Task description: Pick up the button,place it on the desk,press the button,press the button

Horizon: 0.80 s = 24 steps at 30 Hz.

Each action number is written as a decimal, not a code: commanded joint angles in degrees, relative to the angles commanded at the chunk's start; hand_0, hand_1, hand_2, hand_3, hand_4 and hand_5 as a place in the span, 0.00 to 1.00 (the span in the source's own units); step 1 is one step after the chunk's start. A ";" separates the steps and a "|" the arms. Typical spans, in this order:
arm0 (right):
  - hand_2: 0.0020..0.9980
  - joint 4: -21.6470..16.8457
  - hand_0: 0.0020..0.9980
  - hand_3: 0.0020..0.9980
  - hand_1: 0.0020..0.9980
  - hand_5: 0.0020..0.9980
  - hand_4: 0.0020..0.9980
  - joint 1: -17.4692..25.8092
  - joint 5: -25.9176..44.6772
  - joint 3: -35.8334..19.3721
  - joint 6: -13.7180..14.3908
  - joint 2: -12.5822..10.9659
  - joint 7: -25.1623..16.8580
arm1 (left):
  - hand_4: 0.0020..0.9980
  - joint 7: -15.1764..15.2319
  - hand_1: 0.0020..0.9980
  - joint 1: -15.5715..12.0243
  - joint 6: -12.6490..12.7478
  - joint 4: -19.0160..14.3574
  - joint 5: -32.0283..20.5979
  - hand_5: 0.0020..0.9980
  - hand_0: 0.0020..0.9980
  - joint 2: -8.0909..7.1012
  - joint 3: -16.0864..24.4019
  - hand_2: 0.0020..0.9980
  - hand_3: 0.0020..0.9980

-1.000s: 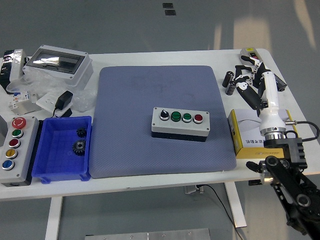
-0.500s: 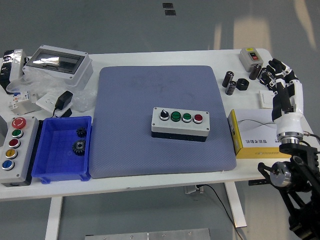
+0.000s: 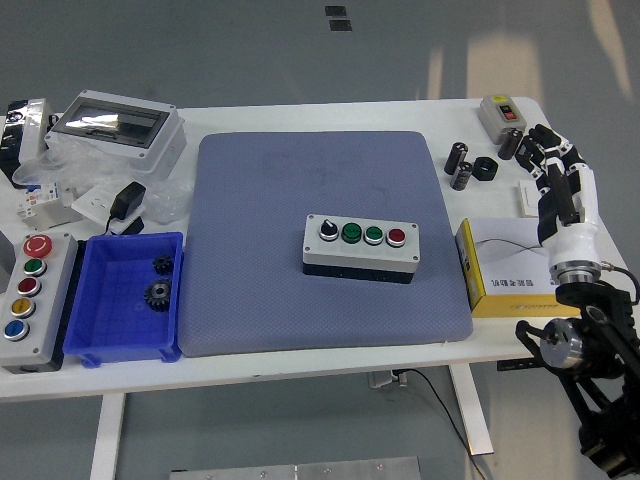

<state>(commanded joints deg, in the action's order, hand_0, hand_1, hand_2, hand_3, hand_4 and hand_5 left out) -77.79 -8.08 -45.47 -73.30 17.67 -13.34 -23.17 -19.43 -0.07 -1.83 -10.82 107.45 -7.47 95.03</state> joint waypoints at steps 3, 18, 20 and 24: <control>0.75 -0.50 0.78 0.69 0.73 0.53 0.67 -0.40 -1.89 0.71 0.96 -0.41 1.24 | 0.57 0.36 0.58 0.34 0.09 0.16 0.21 0.13 0.63 -0.31 -0.05 0.53 0.58; 0.78 -4.23 0.79 0.75 0.75 0.36 0.71 -2.58 -11.34 -0.29 4.62 -1.79 4.49 | 0.58 2.15 0.58 2.84 0.74 0.51 -1.12 0.14 0.63 -1.47 -1.56 0.53 0.58; 0.81 -4.41 0.81 0.82 0.78 0.24 0.71 -2.67 -12.13 -0.59 4.85 -1.86 4.70 | 0.58 2.29 0.58 3.03 0.79 0.51 -1.47 0.15 0.63 -1.53 -1.87 0.53 0.58; 0.81 -4.48 0.81 0.82 0.78 0.24 0.71 -2.77 -13.09 -0.89 5.12 -1.80 5.04 | 0.58 2.35 0.58 3.01 0.88 0.51 -2.14 0.15 0.63 -1.42 -2.26 0.53 0.58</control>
<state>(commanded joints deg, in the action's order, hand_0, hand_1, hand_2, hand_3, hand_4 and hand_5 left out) -82.27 -10.85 -58.56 -74.19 22.79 -15.14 -18.13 -17.07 2.94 -0.95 -10.31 105.31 -8.89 92.77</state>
